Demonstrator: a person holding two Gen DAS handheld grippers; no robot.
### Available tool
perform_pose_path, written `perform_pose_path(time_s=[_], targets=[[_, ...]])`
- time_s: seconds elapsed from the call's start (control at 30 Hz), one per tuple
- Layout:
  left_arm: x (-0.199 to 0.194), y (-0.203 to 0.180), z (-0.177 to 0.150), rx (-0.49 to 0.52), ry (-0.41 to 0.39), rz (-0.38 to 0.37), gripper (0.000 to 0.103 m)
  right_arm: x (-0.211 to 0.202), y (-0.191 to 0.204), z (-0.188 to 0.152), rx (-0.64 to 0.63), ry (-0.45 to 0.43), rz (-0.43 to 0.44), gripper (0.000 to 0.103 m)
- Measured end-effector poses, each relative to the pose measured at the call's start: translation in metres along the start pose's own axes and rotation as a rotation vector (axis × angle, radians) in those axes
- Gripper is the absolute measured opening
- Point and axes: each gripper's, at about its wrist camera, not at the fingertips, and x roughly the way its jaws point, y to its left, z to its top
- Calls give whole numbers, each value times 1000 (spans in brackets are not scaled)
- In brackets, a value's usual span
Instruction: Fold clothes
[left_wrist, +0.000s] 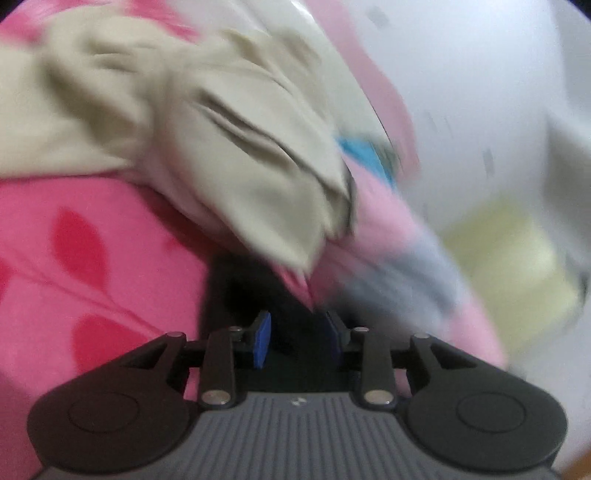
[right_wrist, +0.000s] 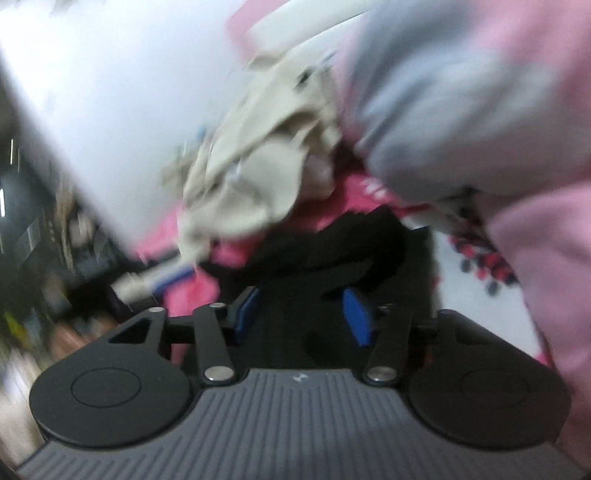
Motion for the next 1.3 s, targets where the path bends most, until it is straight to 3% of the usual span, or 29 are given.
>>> perform_pose_path(time_s=[0.07, 0.13, 0.2, 0.27, 0.33, 0.43, 0.53, 0.63, 0.77, 0.9, 1.03, 1.17, 1.3], targets=[[16, -8, -3, 72, 72, 2, 32, 28, 7, 6, -75, 83, -67, 24], [43, -12, 1, 117, 138, 51, 32, 51, 6, 15, -88, 95, -116, 14], [72, -11, 10, 176, 140, 157, 29, 67, 2, 27, -73, 54, -152, 14], [81, -3, 21, 130, 75, 190, 27, 68, -2, 35, -43, -43, -203, 14], [75, 5, 30, 20, -23, 188, 33, 58, -9, 39, 25, -143, -239, 15], [68, 11, 35, -49, -111, 141, 38, 37, -7, 32, 79, -190, -166, 16], [75, 19, 37, -56, -89, 157, 40, 33, 8, 22, -20, -121, -87, 16], [74, 30, 34, -94, -75, 168, 40, 62, 11, 30, -78, -42, -143, 16], [42, 24, 24, -94, -56, 175, 48, 75, -20, 53, 100, -101, -269, 15], [-11, 24, 2, -125, 5, 188, 49, 20, -15, 45, 206, -173, -222, 23], [-59, 25, -32, -213, 136, 151, 49, -46, -19, 5, 347, -86, -189, 48], [-65, 18, -66, -263, 226, 105, 49, -81, -32, -46, 526, 77, -211, 50], [-57, 8, -91, -221, 278, 98, 49, -89, -33, -80, 550, 152, -211, 50]])
